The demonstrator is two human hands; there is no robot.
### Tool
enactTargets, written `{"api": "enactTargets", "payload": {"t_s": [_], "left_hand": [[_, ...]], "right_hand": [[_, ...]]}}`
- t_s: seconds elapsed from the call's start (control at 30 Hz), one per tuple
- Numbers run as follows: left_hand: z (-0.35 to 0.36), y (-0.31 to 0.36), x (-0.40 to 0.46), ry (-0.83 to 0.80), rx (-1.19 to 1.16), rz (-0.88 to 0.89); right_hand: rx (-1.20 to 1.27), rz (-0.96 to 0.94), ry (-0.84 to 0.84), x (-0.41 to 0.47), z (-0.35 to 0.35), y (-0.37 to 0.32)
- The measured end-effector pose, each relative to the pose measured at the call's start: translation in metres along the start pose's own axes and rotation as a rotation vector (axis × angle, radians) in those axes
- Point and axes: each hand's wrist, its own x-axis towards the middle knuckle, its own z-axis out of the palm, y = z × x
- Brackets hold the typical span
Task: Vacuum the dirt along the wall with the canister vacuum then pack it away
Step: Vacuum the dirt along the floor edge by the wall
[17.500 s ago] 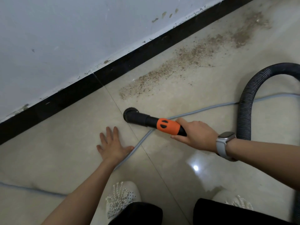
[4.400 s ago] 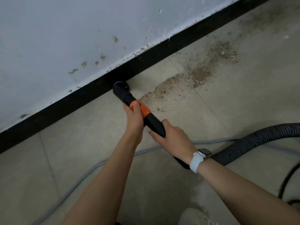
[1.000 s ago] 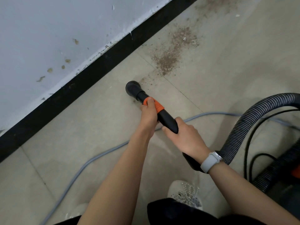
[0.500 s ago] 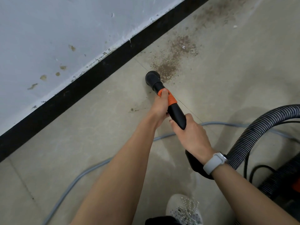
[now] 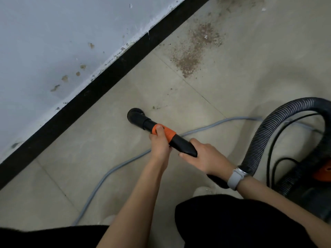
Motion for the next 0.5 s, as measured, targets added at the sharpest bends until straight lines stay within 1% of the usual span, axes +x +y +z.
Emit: {"api": "enactTargets", "payload": {"t_s": [0.13, 0.3, 0.5], "left_hand": [[0.011, -0.002, -0.011, -0.037, 0.014, -0.036], [0.039, 0.003, -0.007, -0.162, 0.065, -0.004], [0.072, 0.019, 0.007, -0.316, 0.119, -0.04]], "right_hand": [[-0.037, 0.073, 0.034, -0.011, -0.003, 0.006], [-0.043, 0.153, 0.174, -0.016, -0.01, 0.015], [-0.018, 0.241, 0.291, -0.01, -0.028, 0.015]]}}
